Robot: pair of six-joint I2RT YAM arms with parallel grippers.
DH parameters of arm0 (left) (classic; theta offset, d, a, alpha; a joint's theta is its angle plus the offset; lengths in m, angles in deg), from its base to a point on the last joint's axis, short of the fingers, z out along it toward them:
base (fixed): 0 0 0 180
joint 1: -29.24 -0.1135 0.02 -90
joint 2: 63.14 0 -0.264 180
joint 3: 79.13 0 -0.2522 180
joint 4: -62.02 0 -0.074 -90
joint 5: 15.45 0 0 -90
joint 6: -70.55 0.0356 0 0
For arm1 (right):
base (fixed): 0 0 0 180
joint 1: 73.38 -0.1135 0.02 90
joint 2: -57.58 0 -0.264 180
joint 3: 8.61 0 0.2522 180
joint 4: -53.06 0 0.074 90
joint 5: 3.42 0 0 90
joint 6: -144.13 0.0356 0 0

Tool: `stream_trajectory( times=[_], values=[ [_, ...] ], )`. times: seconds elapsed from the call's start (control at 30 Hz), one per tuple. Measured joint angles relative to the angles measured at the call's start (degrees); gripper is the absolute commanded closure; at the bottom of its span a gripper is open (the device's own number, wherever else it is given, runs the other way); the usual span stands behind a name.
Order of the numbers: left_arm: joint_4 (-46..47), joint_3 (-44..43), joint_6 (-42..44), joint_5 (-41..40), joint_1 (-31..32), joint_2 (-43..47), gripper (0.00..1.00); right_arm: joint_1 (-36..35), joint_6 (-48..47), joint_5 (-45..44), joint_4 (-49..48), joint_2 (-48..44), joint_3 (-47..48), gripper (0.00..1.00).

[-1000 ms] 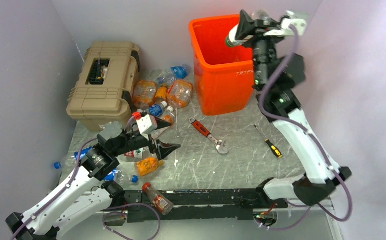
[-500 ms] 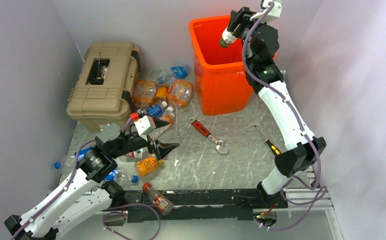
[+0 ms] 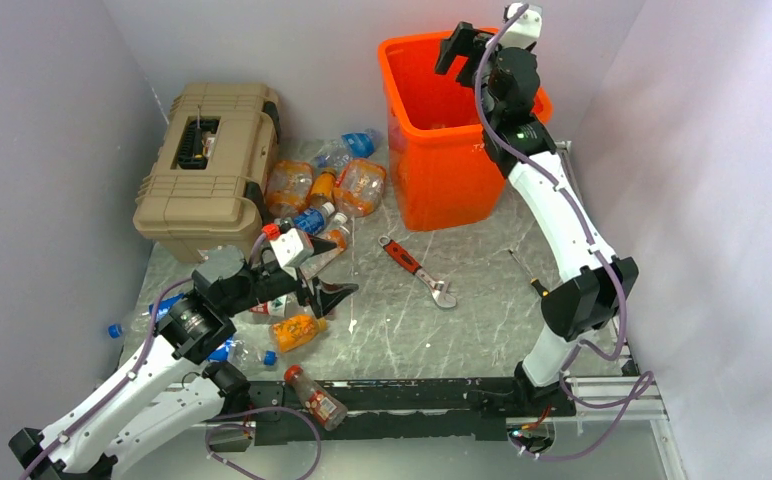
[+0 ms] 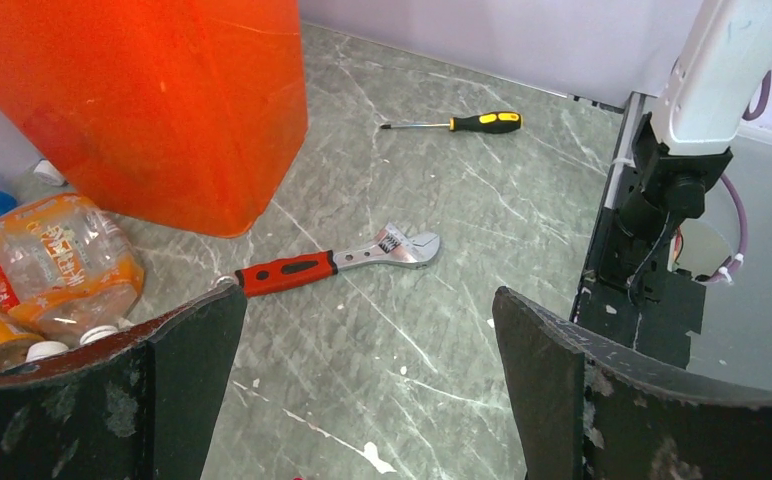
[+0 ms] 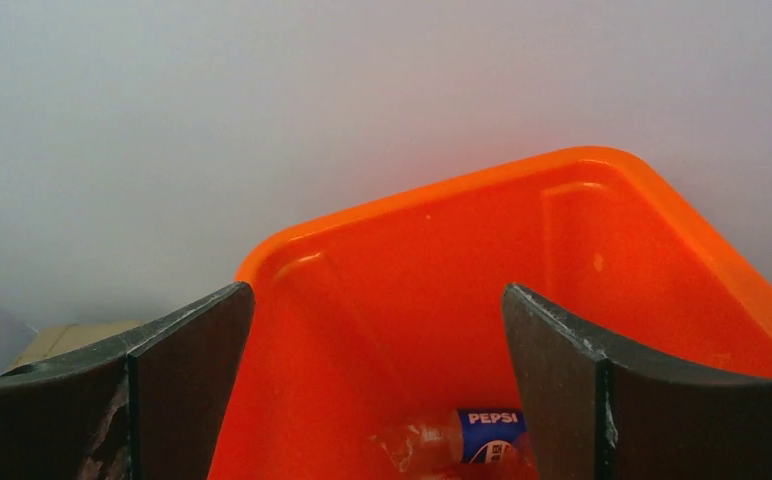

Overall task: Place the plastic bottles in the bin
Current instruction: Place the plastic bottle in the trash bin, then pick up the plastic bottle at the center of the board.

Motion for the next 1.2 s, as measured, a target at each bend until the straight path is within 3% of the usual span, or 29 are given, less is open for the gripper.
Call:
stream_trajectory(
  times=[0.27,0.43,0.7,0.9,1.0,1.1,1.2],
  values=[
    [-0.31,0.00,1.01,-2.08,0.04,-0.55,0.00,-0.17,1.62,3.58,3.13,-1.33,1.90,0.00],
    [-0.50,0.00,1.95,-4.66,0.04,-1.25,0.01,-3.69,1.84,6.73,3.17,-9.40,-2.64,0.00],
    [-3.30,-1.22,3.48,-15.21,0.26,-4.17,0.06,-23.80,-3.17,7.32,-4.48,-39.56,-37.03,0.03],
    [-6.05,-2.97,3.43,-28.30,0.52,-7.02,0.02,-23.78,4.42,6.29,-7.39,-51.52,-60.04,0.05],
    [-9.46,-5.81,2.71,-34.12,2.12,-10.67,0.07,-23.89,9.16,7.65,-6.75,-53.20,-69.75,0.05],
    [-15.43,-10.71,-0.74,-37.51,4.07,-16.26,0.12,-23.91,13.09,9.20,-5.60,-55.28,-77.88,0.05],
    [-22.84,-16.09,-6.91,-38.42,4.81,-20.63,0.09,-24.02,16.81,10.86,-4.87,-59.78,-85.11,0.05]
  ],
)
